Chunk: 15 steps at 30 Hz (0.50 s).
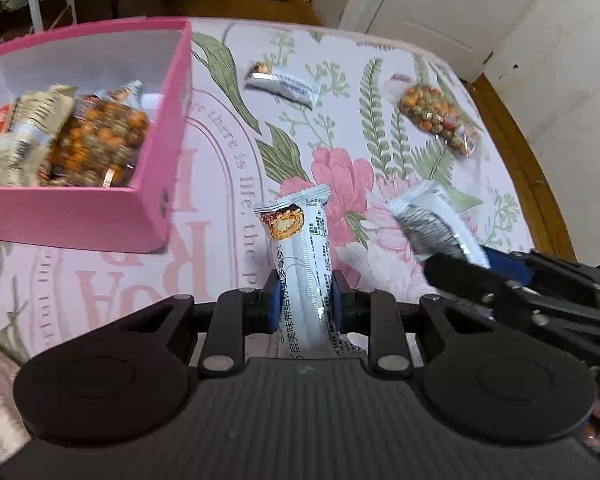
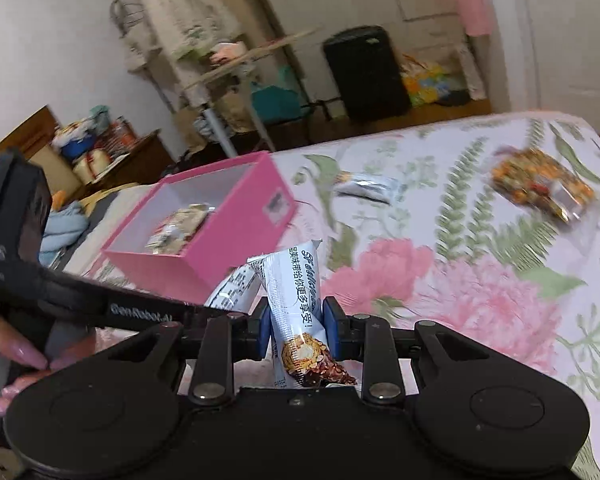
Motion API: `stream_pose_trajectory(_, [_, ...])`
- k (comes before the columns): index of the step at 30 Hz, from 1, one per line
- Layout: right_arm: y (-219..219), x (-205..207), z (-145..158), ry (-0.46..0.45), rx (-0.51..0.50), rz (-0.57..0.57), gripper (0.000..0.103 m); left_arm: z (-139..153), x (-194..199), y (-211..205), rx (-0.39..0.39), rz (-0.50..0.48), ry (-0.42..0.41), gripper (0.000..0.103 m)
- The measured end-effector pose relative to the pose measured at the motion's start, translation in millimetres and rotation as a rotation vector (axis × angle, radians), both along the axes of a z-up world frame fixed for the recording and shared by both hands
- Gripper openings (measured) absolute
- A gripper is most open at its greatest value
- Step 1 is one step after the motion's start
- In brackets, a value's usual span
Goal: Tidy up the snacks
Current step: 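Carry the wafer bars in both grippers over and down into the pink box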
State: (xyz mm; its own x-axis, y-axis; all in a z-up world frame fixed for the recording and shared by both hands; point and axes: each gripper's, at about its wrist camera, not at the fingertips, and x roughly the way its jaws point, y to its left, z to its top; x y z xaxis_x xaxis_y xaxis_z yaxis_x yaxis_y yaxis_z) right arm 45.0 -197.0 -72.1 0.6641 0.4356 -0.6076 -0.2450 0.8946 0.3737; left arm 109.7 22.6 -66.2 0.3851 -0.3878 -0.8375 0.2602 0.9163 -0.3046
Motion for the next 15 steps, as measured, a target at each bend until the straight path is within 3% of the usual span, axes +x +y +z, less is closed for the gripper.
stream_pose_trajectory(9, [41.8,19.4,27.6,-0.090,-0.024,0.098,0.032,41.8,-2.4,52.9,0.017,0.130,-0.118,0.024])
stream_pose_trajectory(15, [72.6,45.1,33.9,-0.116,-0.025,0.142,0.032,52.6,10.4,98.4,-0.061,0.268,-0.138,0.024])
